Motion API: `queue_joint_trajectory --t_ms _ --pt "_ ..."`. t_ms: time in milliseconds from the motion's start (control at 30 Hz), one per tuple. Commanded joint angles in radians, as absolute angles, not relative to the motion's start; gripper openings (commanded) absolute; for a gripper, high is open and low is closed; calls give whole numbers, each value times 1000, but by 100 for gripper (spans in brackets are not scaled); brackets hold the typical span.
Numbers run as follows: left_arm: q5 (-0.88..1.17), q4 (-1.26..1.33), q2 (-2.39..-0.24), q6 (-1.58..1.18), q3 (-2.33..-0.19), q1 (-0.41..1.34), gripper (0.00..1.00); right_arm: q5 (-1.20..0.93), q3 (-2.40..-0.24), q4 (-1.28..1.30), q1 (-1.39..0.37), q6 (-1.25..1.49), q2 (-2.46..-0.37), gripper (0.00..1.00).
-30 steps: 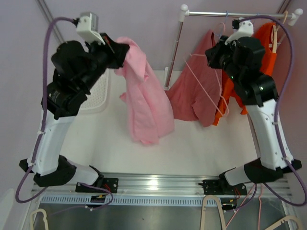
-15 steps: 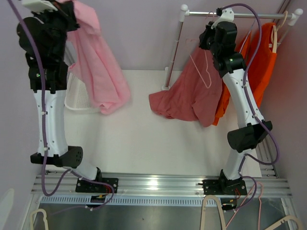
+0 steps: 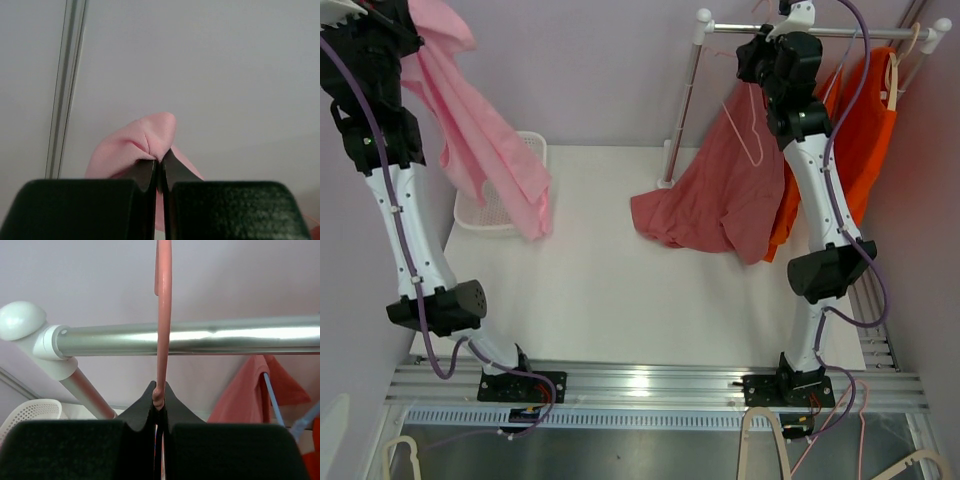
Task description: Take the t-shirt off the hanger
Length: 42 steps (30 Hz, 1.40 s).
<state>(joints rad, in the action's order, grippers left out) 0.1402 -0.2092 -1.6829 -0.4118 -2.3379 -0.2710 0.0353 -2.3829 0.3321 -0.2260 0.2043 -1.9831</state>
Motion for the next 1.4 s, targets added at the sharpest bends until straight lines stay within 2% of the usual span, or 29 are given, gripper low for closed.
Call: queue_joint_trajectory --t_ms 0,67,100,333,567,700,733,767,800,867,900,933,967,1033,1067,1100,1133,1200,1367 --pt "189 -167 -1680 -471 -2224 -273 1 -34 -2431 278 -225 207 -2025 0" --pt "77 -192 -1652 -453 -2163 -247 1 -45 -2453 281 -239 222 -2042 0" --pt "62 -166 -1631 -449 -2022 -238 1 -38 -2459 287 -247 222 -2051 0" --pt "-101 -181 -1571 -434 -1783 -181 1 -5 -2444 293 -290 207 -2059 0" --pt "-98 -373 -1664 -513 -1816 -170 1 -18 -2447 330 -284 201 -2053 3" --pt "40 -448 -1782 -595 -1844 -218 1 -38 -2445 353 -282 207 -2028 5" --pt "41 -484 -1799 -595 -1854 -219 1 -38 -2444 359 -282 206 -2022 6" --pt "46 -501 -1816 -595 -1877 -221 1 -40 -2442 364 -281 204 -2011 13" --pt "48 -517 -1854 -594 -1909 -219 5 -43 -2442 373 -281 204 -2008 18" --pt "25 -616 -1905 -583 -1995 -219 25 -72 -2442 379 -278 196 -2000 35" --pt "15 -656 -1931 -580 -2055 -219 48 -84 -2447 394 -276 195 -1999 51" --pt "8 -684 -1971 -581 -2089 -219 63 -92 -2459 406 -275 187 -1997 61" --pt "8 -722 -1985 -589 -2095 -221 71 -94 -2465 419 -273 183 -1994 76" --pt "26 -727 -1990 -604 -2079 -229 83 -87 -2462 448 -268 179 -1974 88" --pt "28 -721 -1982 -615 -2069 -229 88 -83 -2450 454 -265 183 -1962 90" --pt "23 -706 -1968 -614 -2057 -224 99 -83 -2436 456 -258 183 -1948 94" --pt "6 -693 -1951 -614 -2019 -219 100 -81 -2416 448 -255 181 -1912 99" --pt "-90 -684 -1893 -618 -1996 -216 99 -83 -2358 430 -242 169 -1873 99" --pt "-112 -747 -1847 -603 -2093 -216 99 -77 -2376 503 -204 170 -1821 99"
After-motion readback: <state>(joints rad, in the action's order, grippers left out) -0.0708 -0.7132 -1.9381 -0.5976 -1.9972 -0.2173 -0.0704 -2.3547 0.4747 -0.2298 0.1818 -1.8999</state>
